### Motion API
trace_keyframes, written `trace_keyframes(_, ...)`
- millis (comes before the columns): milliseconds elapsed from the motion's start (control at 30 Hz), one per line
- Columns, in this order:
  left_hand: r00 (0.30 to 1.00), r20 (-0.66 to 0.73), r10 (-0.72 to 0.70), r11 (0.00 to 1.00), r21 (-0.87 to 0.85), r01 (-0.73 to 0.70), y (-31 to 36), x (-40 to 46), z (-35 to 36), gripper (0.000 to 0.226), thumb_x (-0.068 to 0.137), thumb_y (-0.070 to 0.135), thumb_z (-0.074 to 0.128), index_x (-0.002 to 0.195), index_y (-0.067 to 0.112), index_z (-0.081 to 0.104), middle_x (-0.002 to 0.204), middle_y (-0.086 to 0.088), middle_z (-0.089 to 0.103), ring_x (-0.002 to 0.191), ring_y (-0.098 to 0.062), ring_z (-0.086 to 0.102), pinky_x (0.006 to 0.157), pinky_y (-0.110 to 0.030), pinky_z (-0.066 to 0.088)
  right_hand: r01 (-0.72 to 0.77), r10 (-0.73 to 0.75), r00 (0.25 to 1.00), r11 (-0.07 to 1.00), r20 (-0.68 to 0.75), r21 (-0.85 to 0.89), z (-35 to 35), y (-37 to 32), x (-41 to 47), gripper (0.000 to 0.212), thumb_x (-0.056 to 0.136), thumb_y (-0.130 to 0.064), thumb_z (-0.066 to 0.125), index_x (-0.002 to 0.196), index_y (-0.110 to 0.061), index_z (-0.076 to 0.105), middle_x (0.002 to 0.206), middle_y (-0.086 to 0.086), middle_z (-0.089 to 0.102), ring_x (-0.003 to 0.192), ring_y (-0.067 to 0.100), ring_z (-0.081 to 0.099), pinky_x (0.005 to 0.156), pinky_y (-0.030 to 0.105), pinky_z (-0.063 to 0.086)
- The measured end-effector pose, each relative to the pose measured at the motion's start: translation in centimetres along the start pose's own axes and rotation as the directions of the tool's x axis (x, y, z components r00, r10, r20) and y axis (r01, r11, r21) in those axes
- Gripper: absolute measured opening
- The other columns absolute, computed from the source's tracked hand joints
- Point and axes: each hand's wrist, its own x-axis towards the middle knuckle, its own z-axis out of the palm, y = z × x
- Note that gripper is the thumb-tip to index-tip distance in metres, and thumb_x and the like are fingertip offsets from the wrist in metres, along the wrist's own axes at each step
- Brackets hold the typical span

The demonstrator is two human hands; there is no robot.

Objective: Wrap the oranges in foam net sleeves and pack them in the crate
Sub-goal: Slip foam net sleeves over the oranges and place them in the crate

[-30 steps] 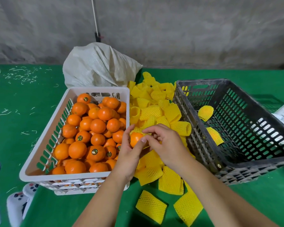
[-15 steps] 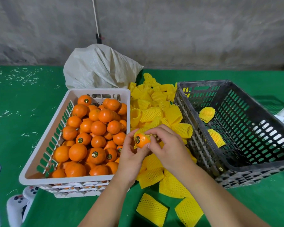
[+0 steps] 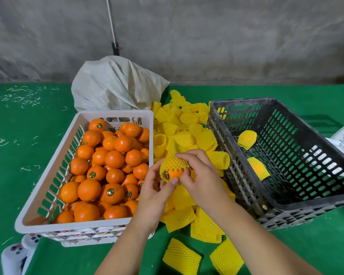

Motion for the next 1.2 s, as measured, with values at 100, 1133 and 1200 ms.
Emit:
trace_keyframes(100,0.991,-0.104,0.089,0.995,0.044,-0.084,-0.1,-0.1,1.3,0.058,0.085,0.036,0.085,0.137,0.032,0.06,0.129,-0.004,0.07,0.111,-0.019,0.07,0.089,-0.028,0.057,-0.016,0.013,0.994,1.0,-0.108,-0.023,-0.2,0.0,-0.1,0.03,0.091,0.002,0.06,0.116,-0.008,0.074,0.111,0.006,0.062,0.09,0.013,0.057,0.075,0.021,0.043)
trace_keyframes(1133,0.953,-0.008,0.303,0.85,0.454,-0.267,1.9,0.1,3.7,0.059,0.09,-0.007,0.075,0.105,0.05,0.069,0.092,0.005,0.075,0.081,-0.008,0.072,0.07,-0.019,0.055,-0.448,0.391,0.841,0.114,0.374,0.887,-2.1,0.6,-1.8,0.079,0.083,-0.015,0.081,0.148,-0.029,0.038,0.13,0.017,0.067,0.118,0.037,0.067,0.096,0.062,0.053)
trace_keyframes(1200,0.947,0.062,0.315,0.801,0.517,-0.301,1.9,0.0,5.1,0.048,0.093,0.01,0.078,0.11,0.054,0.067,0.093,0.009,0.072,0.085,-0.01,0.07,0.073,-0.019,0.054,-0.429,0.43,0.835,0.122,0.342,0.895,-2.7,2.0,-1.8,0.082,0.081,-0.019,0.085,0.147,-0.033,0.038,0.131,0.012,0.068,0.118,0.033,0.067,0.091,0.057,0.057)
